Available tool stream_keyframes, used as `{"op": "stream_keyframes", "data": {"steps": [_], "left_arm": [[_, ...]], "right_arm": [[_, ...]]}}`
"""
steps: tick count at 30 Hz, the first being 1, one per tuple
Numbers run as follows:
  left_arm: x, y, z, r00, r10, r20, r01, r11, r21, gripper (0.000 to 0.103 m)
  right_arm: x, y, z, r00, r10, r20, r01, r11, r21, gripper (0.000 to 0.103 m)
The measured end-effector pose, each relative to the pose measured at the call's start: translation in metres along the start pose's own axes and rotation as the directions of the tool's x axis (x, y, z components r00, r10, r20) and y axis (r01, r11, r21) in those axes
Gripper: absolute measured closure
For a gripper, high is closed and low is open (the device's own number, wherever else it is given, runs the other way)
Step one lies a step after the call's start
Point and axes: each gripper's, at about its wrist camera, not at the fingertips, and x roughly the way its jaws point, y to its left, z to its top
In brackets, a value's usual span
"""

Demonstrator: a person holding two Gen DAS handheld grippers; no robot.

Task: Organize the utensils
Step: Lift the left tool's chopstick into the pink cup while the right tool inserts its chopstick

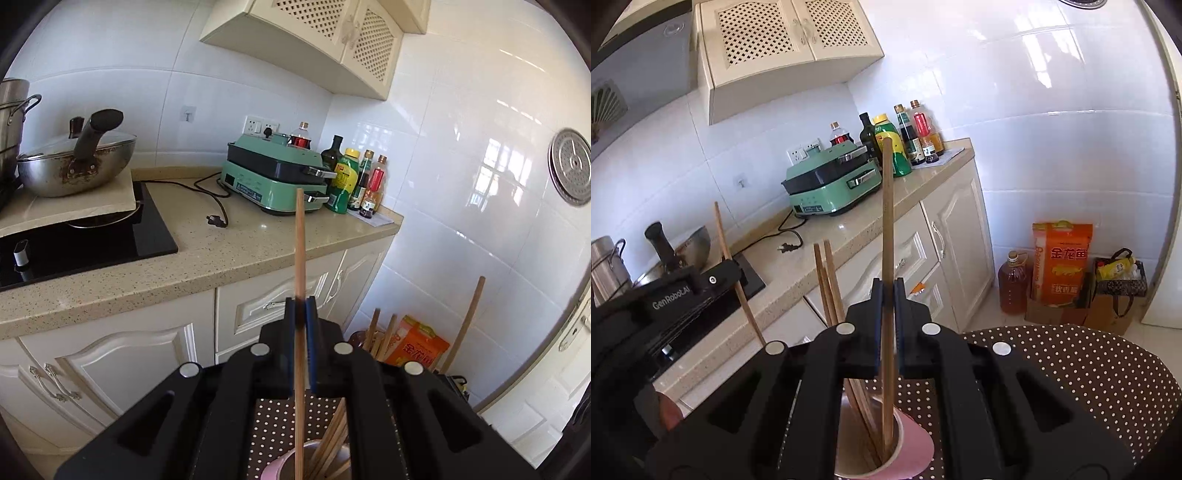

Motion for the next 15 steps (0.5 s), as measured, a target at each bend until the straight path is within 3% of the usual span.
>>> {"op": "stream_keyframes", "data": {"steps": [15], "left_arm": [[-0.006, 0.011, -0.047, 0.996, -0.031, -0.088, 0.035, 0.998, 0.048, 0.097]], "right_arm": [[-0.003, 0.001, -0.039, 0.993, 0.021, -0.120, -0.028, 0.997, -0.065, 0.097]]}}
